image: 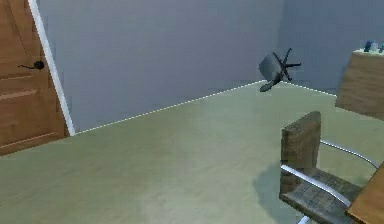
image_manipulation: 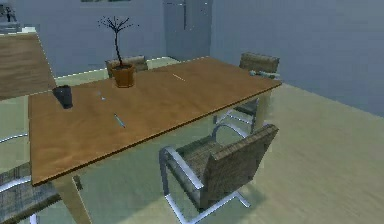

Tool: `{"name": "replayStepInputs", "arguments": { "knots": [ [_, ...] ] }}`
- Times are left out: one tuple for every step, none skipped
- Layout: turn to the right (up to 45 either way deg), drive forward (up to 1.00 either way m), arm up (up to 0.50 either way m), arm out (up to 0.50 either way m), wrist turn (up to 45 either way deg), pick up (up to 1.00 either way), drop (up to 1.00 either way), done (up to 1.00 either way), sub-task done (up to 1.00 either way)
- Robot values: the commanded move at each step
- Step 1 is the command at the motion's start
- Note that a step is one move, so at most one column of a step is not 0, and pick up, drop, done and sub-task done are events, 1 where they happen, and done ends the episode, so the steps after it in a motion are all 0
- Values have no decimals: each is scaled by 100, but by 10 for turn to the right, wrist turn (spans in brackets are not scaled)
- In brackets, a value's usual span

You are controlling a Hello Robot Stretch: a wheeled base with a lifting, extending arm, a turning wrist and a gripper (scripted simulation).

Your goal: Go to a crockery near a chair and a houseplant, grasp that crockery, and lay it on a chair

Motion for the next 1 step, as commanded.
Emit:
{"name": "replayStepInputs", "arguments": {
  "knots": [
    [0,15,0,0,0,0,0,0,0]
  ]
}}
